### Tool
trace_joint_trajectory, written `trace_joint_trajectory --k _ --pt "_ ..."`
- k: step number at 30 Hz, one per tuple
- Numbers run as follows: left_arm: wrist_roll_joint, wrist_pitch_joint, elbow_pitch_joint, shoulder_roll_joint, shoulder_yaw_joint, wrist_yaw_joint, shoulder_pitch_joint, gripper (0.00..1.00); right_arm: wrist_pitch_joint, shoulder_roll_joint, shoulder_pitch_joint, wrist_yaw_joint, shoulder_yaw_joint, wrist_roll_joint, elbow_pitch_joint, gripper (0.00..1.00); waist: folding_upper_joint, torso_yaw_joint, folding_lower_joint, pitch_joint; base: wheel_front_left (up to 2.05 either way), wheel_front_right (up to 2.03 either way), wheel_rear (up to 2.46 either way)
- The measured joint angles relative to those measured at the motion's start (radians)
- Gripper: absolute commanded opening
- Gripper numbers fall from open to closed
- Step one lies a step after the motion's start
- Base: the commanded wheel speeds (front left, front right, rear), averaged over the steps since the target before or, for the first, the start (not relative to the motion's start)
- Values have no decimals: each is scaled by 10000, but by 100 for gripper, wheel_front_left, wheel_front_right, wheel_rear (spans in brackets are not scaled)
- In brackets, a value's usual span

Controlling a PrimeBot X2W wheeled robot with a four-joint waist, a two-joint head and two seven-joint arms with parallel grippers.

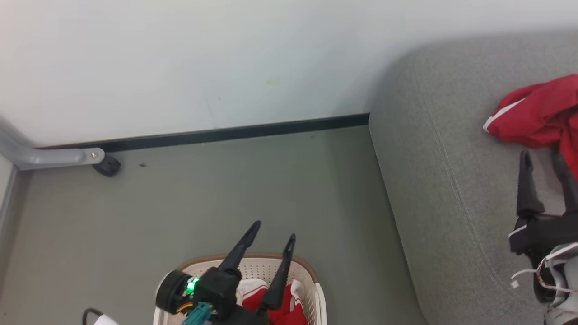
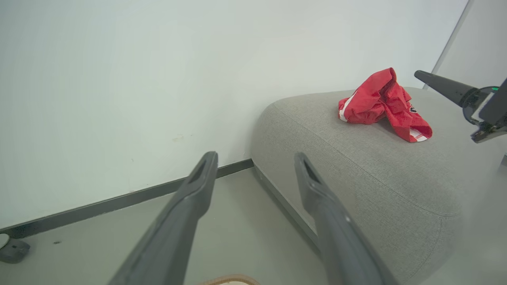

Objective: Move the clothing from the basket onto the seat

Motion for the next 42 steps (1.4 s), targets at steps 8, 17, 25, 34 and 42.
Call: trace_joint_trajectory --k 8,17,25,34,42 --pt "-345 -63 2 209 867 249 708 100 0 479 1227 -2 380 -270 -1269 100 1 328 1 -790 0 0 0" --pt "-491 -153 88 368 2188 345 1325 100 0 775 2341 13 823 -433 -2136 100 1 575 2 -1378 0 0 0" --pt "-491 -192 337 226 2976 347 1756 100 0 819 3138 13 1078 -474 -2366 100 1 709 3 -1762 0 0 0" --pt "-401 -270 717 -146 3708 347 2386 100 94 991 3923 -40 1241 -523 -2654 100 2 832 2 -2123 0 0 0" --pt "-303 -272 752 -290 4029 349 2675 100 188 1024 4279 -230 1248 -525 -3007 100 2 904 3 -2235 0 0 0"
